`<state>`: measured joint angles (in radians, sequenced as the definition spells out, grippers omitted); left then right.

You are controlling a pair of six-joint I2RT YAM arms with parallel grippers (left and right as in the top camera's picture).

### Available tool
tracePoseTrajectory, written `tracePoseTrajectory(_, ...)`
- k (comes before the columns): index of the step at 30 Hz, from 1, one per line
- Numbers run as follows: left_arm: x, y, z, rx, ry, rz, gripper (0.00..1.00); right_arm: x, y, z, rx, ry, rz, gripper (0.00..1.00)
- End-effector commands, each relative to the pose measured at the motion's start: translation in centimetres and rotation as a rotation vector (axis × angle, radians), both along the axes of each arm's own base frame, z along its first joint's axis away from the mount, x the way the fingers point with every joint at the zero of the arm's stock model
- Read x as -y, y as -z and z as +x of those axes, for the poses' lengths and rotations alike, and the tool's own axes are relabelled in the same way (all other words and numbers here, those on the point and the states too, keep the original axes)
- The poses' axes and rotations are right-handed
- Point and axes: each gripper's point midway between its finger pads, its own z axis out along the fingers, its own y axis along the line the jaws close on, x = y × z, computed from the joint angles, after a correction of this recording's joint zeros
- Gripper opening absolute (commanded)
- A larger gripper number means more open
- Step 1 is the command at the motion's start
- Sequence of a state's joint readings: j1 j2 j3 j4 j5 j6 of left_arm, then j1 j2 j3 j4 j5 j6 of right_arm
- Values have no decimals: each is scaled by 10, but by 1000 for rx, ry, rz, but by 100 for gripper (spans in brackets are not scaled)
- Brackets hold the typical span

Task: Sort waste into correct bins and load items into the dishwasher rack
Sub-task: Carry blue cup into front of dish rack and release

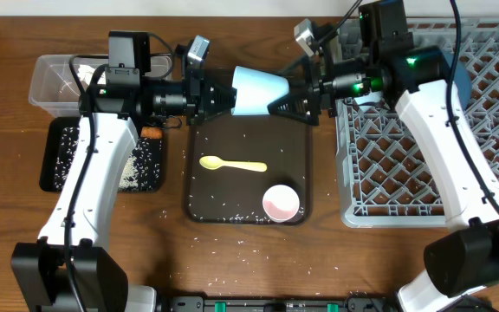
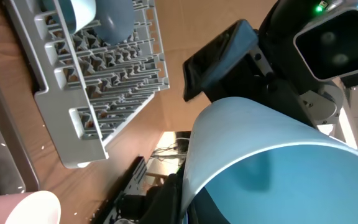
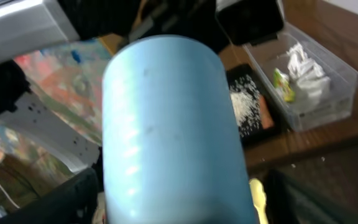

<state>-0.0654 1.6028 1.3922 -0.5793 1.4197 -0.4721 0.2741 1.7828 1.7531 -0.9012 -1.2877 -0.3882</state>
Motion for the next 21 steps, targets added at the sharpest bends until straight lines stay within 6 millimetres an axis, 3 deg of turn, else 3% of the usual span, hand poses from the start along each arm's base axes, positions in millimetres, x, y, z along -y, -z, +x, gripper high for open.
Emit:
tracePoseTrajectory(1,0,-11,-3,6,19,-32,6,-6,-21,-14,39,-70,78,76)
tracePoseTrajectory(7,0,-11,-3,7,20,-32,8,-7,-26,-16,48,-88,103,60)
tracePoseTrajectory(14,0,-10,-2,8,14,-25,27,-3,-25,-11,45,-70,96,53)
tracePoseTrajectory(21,0,-11,-1,22,13,-23,37,27,-16,16,-40,75,35,49)
